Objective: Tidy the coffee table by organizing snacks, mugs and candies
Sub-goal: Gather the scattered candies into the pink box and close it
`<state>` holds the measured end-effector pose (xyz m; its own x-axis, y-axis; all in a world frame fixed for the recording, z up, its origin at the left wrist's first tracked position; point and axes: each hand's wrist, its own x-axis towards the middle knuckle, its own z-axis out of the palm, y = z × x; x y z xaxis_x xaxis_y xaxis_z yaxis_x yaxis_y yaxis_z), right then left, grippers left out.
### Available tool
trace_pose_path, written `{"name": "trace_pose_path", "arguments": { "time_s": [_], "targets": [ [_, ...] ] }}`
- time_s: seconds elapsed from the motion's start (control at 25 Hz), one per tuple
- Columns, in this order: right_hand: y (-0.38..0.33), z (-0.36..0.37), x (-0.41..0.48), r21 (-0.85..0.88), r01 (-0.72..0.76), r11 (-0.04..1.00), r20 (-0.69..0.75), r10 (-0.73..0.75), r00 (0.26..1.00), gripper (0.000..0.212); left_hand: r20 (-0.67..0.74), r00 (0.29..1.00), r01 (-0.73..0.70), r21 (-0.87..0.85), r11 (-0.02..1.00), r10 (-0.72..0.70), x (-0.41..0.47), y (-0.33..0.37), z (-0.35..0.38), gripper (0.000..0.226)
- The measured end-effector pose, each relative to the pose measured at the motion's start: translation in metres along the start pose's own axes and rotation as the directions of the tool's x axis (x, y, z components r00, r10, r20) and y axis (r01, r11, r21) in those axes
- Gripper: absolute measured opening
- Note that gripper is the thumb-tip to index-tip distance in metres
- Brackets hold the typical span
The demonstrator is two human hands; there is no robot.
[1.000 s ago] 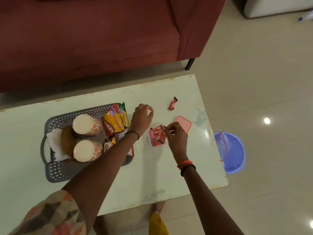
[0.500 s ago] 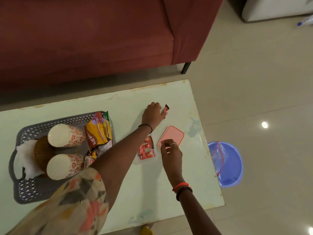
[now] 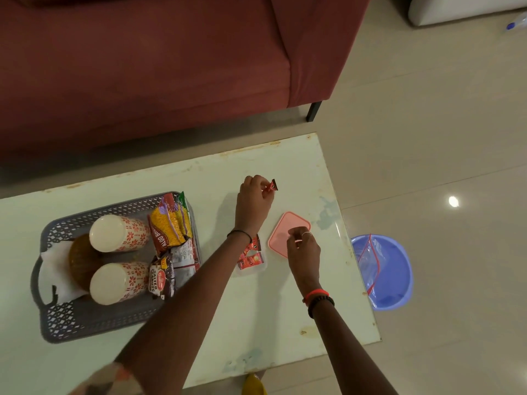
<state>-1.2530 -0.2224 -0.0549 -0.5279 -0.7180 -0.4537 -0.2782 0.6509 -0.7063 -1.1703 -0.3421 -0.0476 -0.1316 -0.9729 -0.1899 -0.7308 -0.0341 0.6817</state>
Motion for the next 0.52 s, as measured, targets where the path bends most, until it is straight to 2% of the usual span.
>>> {"name": "trace_pose_path", "arguments": {
  "time_s": [0.12,0.24,0.4,0.52],
  "targets": [
    [-0.003,-0.001,0.012,-0.085,0.005,0.996,-0.008,-0.006,1.000,0.022,-0.042,0.999,0.021,-0.050,0.999,-0.023,-0.047,-0.008,-0.015,0.016],
    [-0.004,-0.004,0.027,-0.300,0.064,0.952,0.034,-0.057,0.998,0.040,-0.009,0.996,0.084,-0.006,0.996,-0.084,-0.084,-0.019,-0.021,0.016],
    [-0.005,-0.007,0.042,-0.503,0.133,0.854,0.183,-0.045,0.982,0.071,0.033,0.993,0.112,0.110,0.988,-0.116,-0.106,-0.034,-0.021,0.020],
    [-0.005,-0.007,0.047,-0.607,0.215,0.765,0.260,-0.064,0.963,0.080,0.074,0.985,0.133,0.238,0.962,-0.155,-0.112,-0.045,-0.021,0.026]
  ]
}}
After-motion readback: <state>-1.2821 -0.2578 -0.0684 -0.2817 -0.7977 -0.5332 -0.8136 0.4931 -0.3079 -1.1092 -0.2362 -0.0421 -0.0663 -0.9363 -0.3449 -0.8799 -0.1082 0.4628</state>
